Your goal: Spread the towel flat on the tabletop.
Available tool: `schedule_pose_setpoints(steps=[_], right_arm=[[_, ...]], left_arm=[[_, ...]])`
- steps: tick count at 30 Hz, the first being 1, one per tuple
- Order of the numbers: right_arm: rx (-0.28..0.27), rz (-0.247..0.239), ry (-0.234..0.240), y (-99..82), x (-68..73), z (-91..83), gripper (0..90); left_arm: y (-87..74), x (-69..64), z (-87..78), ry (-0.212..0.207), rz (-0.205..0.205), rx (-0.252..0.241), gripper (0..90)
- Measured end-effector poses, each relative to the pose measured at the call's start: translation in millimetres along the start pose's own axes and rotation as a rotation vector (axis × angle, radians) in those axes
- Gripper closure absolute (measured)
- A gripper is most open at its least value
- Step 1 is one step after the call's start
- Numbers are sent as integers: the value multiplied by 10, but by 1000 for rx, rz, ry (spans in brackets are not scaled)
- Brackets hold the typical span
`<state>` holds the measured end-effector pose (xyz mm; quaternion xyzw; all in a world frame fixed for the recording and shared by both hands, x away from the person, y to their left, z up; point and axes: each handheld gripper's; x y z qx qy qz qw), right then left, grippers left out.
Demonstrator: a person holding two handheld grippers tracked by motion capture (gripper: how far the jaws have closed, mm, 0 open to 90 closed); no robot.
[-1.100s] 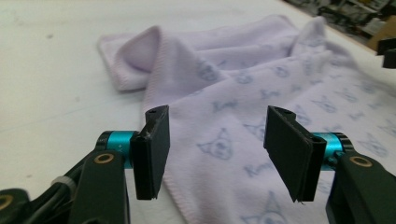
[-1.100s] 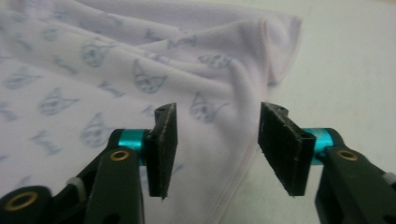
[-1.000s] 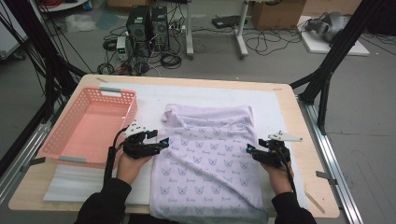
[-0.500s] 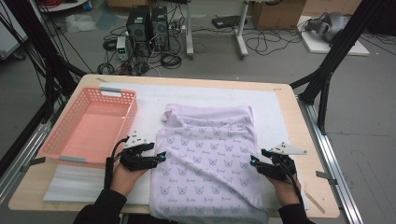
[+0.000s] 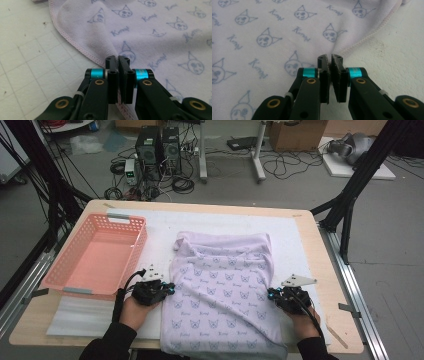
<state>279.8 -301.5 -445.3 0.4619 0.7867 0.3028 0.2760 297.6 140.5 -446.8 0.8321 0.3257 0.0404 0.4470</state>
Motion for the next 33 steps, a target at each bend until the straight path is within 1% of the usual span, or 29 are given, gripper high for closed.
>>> schedule_pose_setpoints(steps=[1,2,5,6,7,8,10,11,13,15,16,17,19,21,22,23,24,27,28,30,31,32,33], right_arm=[[-2,10,1,0,-4,7,855],[-8,8,-6,5,-2,15,855],[-23,-16,-36,41,29,48,858],[-28,-18,-38,58,36,63,858],[-37,-21,-50,79,37,89,858],[-42,-23,-52,98,39,112,859],[-53,-29,-71,130,42,160,860],[-56,-28,-76,141,46,170,861],[-73,-18,-89,174,42,184,863],[-93,-2,-106,212,19,208,865],[-99,3,-129,230,1,238,866],[-100,1,-141,238,-21,265,867],[-91,19,-164,252,-74,337,867],[-86,39,-184,271,-126,397,867],[-88,37,-194,288,-143,413,868],[-95,26,-208,307,-151,426,868],[-90,9,-232,330,-162,443,868],[-73,-7,-288,395,-203,499,869],[-76,-4,-302,407,-206,506,868],[-72,13,-311,419,-200,515,862],[-71,20,-313,414,-183,502,849],[-76,18,-313,406,-172,485,813],[-87,13,-312,389,-157,457,736]], left_arm=[[13,-1,2,11,5,6,865],[18,2,3,22,7,8,869],[28,67,-22,63,-12,-9,871],[36,113,-45,72,-28,-26,871],[44,147,-57,77,-43,-45,871],[54,181,-71,87,-49,-51,871],[64,226,-81,118,-57,-60,871],[63,257,-86,138,-69,-77,871],[60,293,-97,162,-78,-82,871],[66,297,-80,176,-66,-89,871],[71,292,-71,175,-62,-94,871],[76,283,-62,170,-56,-103,871],[83,276,-56,147,-55,-117,870],[83,270,-45,128,-65,-126,869],[81,275,-47,110,-78,-128,869],[80,278,-40,92,-98,-136,867],[79,277,-30,83,-106,-136,866],[84,261,13,89,-84,-127,863],[84,252,39,100,-71,-121,862],[80,245,60,111,-64,-111,844],[78,249,51,113,-64,-109,807],[71,259,35,103,-90,-123,710],[61,281,12,81,-121,-142,571]])
Point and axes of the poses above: each handheld gripper's, and its own axes: z roughly forward along the jaws, y roughly out of its top, x roughly to its left, and after that the axes turned 14 degrees about -y, right-handed
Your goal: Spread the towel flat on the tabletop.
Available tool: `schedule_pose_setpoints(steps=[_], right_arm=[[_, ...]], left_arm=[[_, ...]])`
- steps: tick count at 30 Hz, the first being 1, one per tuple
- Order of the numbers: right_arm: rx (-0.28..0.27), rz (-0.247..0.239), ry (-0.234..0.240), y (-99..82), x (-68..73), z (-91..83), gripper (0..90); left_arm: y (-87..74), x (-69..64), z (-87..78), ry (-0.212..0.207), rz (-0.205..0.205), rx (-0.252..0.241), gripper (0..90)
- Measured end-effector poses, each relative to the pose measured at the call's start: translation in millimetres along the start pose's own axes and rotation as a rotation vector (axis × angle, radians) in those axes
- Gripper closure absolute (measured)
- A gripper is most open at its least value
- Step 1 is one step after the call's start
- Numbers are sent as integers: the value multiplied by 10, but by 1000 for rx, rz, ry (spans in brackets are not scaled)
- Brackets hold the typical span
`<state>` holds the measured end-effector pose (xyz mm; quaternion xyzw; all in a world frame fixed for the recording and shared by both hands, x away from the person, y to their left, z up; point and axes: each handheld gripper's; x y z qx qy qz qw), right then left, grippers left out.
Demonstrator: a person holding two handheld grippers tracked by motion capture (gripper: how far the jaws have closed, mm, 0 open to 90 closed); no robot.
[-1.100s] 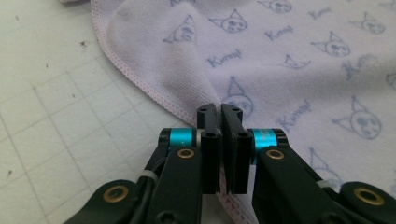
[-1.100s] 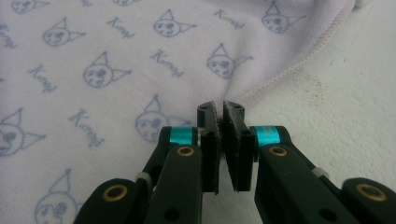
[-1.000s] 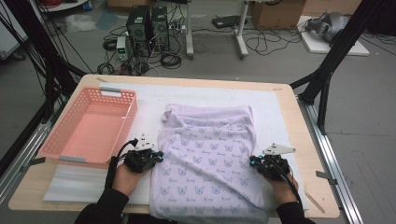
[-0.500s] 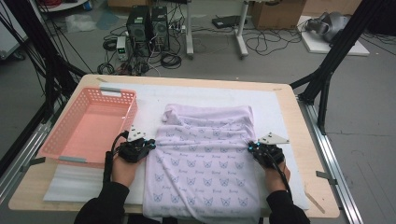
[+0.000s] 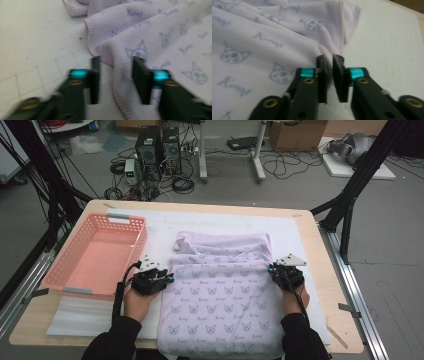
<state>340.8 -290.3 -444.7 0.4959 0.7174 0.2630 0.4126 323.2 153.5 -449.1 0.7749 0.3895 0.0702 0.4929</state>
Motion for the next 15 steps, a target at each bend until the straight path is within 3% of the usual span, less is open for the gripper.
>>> schedule_pose_setpoints(steps=[1,4,10,15], right_arm=[[-8,5,2,-18,-6,-44,641],[-37,93,91,-139,-98,-183,503],[-33,140,171,-279,-210,-384,438],[-43,74,232,-311,-112,-541,426]], left_arm=[[-11,16,-32,-14,-22,-15,508],[-51,37,-144,-40,-52,-50,428],[-157,-19,-298,-92,-46,-44,381],[-218,-91,-356,-131,-30,-55,348]])
Point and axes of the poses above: each handheld gripper's, and its own axes: z roughly forward along the jaws, y roughly out of its top, x roughly to its left, and after that the axes turned 14 degrees about -y, right-handed
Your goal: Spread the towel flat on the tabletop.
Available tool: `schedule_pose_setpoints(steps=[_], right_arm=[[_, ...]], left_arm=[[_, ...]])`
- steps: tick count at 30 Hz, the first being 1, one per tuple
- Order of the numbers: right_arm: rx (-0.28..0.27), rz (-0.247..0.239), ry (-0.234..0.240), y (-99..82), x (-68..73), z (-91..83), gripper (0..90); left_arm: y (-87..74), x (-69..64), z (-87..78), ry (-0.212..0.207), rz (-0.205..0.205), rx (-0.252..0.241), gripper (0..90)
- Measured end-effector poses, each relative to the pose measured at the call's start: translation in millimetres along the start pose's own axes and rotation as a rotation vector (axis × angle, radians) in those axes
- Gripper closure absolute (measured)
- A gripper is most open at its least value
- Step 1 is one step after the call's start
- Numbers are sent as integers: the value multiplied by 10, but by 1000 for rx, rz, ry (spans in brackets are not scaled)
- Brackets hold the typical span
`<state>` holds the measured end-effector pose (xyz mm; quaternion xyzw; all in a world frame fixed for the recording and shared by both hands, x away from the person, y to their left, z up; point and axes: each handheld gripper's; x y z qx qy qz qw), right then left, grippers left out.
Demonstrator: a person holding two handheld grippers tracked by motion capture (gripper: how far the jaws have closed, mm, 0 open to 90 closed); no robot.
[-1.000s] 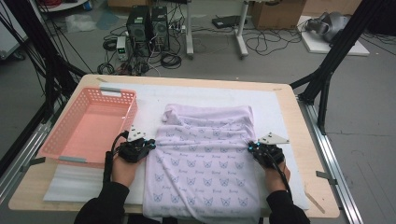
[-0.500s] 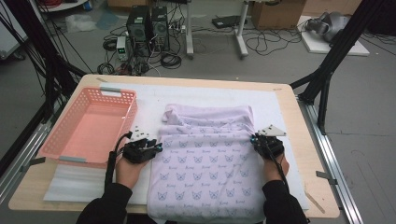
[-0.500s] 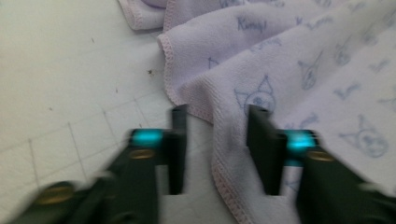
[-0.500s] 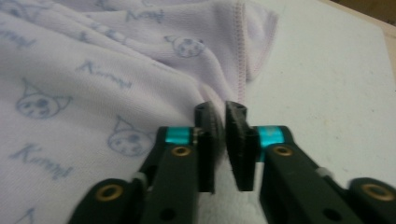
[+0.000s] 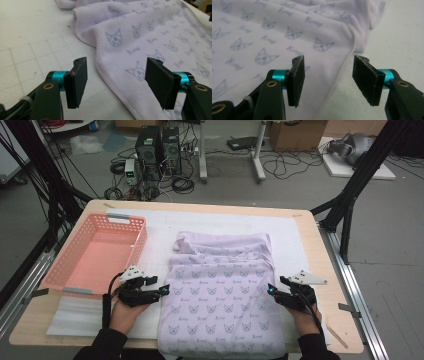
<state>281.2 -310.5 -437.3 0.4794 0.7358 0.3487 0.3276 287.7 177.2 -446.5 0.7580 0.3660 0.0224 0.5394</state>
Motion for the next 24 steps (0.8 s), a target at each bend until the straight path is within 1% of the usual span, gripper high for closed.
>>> schedule_pose_setpoints(steps=[2,4,5,6,7,9,12,14,15,16,17,20,22,23,24], right_arm=[[10,-8,7,-17,27,-40,418],[16,-3,11,-39,50,-78,404],[17,1,14,-52,62,-100,394],[22,5,8,-60,74,-120,383],[22,4,6,-69,84,-138,381],[20,-7,7,-93,102,-177,381],[20,-10,23,-135,118,-246,367],[28,-3,22,-162,128,-282,331],[29,-3,25,-182,125,-290,305],[45,0,32,-208,135,-301,287],[51,-9,36,-229,148,-310,280],[61,-37,58,-266,204,-348,248],[54,-44,55,-271,237,-374,246],[59,-39,57,-273,251,-384,244],[59,-46,56,-276,252,-384,245]], left_arm=[[-26,-43,5,-2,16,17,337],[-47,-72,13,1,21,38,336],[-58,-88,10,-11,26,38,336],[-66,-107,5,-16,38,35,335],[-67,-123,-4,-6,47,45,347],[-80,-147,-17,-1,44,42,349],[-116,-175,-35,17,35,53,328],[-138,-192,-48,29,21,54,306],[-152,-211,-53,44,14,58,290],[-164,-222,-58,57,14,63,252],[-174,-234,-61,59,12,63,238],[-198,-262,-62,67,9,72,239],[-216,-282,-52,59,14,82,240],[-220,-286,-47,49,17,95,262],[-223,-292,-41,46,23,101,311]])
Point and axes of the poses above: each handheld gripper's, and its own axes: z roughly forward along the jaws, y roughly out of its top, x roughly to its left, and after that the axes turned 14 degrees about -y, right-handed
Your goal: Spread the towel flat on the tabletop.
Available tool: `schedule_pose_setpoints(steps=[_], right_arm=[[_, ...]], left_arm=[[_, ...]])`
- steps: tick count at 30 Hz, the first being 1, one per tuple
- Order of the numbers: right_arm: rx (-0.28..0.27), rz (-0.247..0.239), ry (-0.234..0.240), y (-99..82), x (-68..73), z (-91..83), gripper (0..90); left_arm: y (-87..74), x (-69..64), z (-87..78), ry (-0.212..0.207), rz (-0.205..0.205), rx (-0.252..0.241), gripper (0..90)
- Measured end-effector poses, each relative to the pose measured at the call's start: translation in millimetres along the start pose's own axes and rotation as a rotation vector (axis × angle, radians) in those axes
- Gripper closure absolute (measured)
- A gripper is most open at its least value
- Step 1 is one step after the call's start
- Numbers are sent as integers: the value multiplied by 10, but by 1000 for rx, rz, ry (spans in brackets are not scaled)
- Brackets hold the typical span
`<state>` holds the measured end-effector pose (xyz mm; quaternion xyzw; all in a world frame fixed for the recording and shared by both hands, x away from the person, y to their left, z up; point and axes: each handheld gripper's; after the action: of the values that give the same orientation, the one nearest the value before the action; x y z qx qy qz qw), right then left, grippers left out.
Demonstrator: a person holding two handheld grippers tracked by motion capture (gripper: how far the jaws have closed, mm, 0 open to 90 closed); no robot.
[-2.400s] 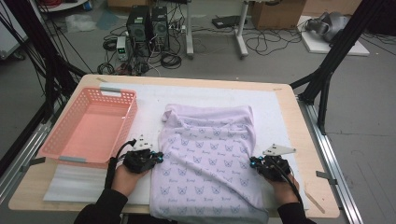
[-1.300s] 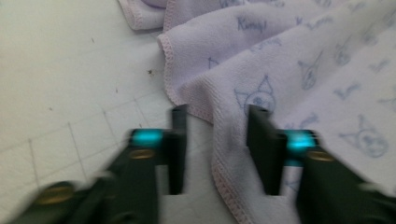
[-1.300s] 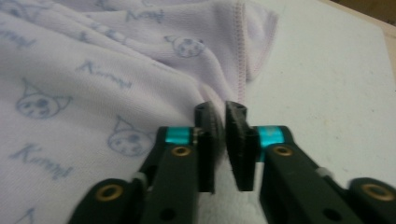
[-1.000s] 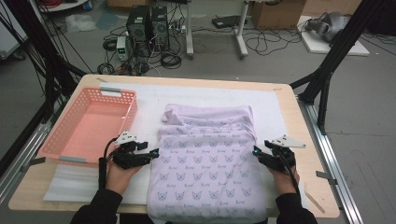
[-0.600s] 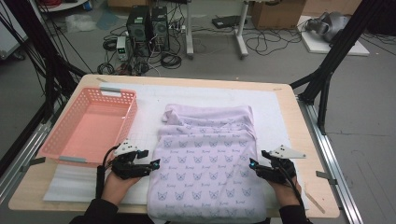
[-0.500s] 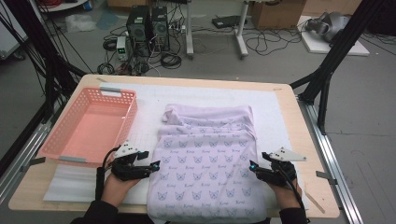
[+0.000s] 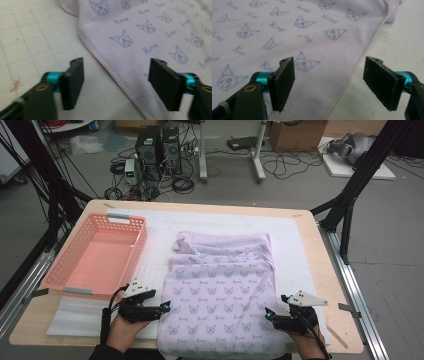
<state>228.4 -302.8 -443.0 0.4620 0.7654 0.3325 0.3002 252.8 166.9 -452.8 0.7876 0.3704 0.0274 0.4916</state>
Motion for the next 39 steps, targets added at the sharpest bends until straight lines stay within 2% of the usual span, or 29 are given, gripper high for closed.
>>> schedule_pose_setpoints(steps=[4,8,10,11,12,13,14,16,18,19,25,31,35,39], right_arm=[[14,18,-7,-22,-7,-17,295],[14,28,-25,-26,-47,0,388],[57,25,-30,-29,-56,49,492],[72,36,-23,-36,-65,70,492],[71,48,-19,-35,-73,76,518],[71,45,-17,-30,-80,79,562],[73,46,-14,-25,-80,79,601],[81,44,-16,-12,-69,75,691],[97,37,-17,4,-39,59,774],[97,36,-3,5,-25,56,832],[103,29,-8,10,-4,29,861],[116,28,36,-58,-25,-97,862],[130,5,57,-128,14,-212,862],[139,-17,80,-218,49,-360,862]], left_arm=[[-2,-12,1,11,5,4,344],[12,-35,29,26,31,27,352],[21,-49,31,43,52,44,382],[22,-55,30,41,54,42,420],[20,-62,24,26,61,47,504],[14,-81,30,26,76,52,588],[5,-103,32,35,95,60,622],[-9,-114,24,28,85,52,704],[-45,-143,15,3,88,46,843],[-47,-160,16,6,94,50,858],[-33,-155,-24,-34,63,67,873],[-101,-149,-233,-79,23,50,873],[-167,-178,-315,-101,26,77,873],[-219,-268,-362,-120,48,118,874]])
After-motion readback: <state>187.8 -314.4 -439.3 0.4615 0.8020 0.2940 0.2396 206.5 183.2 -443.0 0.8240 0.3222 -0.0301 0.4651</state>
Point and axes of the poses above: each handheld gripper's, and its own axes: z roughly forward along the jaws, y roughly out of its top, x roughly to its left, and after that the axes turned 14 degrees about -y, right-handed
